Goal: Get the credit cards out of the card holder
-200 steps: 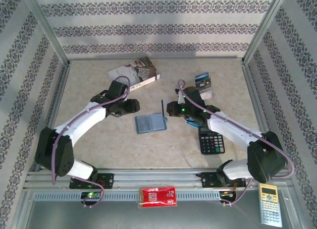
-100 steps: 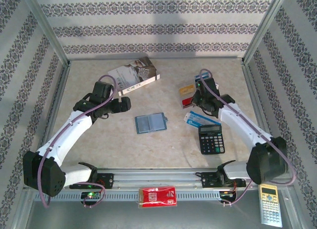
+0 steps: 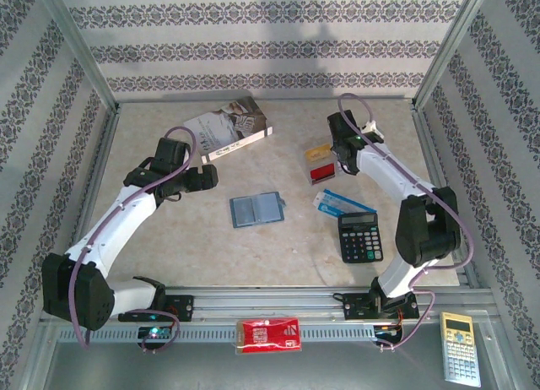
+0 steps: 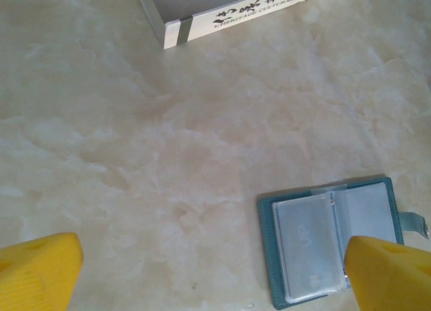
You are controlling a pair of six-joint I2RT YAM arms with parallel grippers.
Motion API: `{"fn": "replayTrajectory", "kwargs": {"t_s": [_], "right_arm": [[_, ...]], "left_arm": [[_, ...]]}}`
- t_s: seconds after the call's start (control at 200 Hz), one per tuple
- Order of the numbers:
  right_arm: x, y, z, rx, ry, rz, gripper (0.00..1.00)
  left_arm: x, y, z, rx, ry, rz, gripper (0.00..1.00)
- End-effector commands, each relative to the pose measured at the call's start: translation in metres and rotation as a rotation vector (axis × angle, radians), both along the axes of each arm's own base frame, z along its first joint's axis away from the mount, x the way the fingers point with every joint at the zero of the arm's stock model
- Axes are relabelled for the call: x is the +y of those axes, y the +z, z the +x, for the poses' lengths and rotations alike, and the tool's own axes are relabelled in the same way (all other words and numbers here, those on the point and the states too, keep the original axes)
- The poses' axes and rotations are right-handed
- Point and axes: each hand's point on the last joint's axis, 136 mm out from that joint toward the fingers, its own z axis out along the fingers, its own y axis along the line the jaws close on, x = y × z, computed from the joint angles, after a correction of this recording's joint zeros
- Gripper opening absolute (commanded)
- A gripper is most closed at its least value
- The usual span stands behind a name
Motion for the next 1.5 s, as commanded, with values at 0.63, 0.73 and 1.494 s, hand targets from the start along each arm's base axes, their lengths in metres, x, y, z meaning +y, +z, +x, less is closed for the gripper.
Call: {"fn": "replayTrajectory", "kwargs": {"t_s": [0.63, 0.73, 1.494], "right_arm": [[-0.017, -0.050, 0.023, 0.041, -0.310, 0.174, 0.02], [-0.018, -0.053, 0.027, 0.050, -0.307, 0.182, 0.02], [-0.010, -0.061, 0.043, 0.070, -0.211, 0.246, 0.25]], "left_arm": [[0.006, -0.027, -0.001, 0.110, 0.017, 0.009, 1.00], [0.005, -0.027, 0.000, 0.113, 0.017, 0.004, 1.00], [0.001, -0.030, 0.002, 0.124, 0.018, -0.024, 1.00]]}}
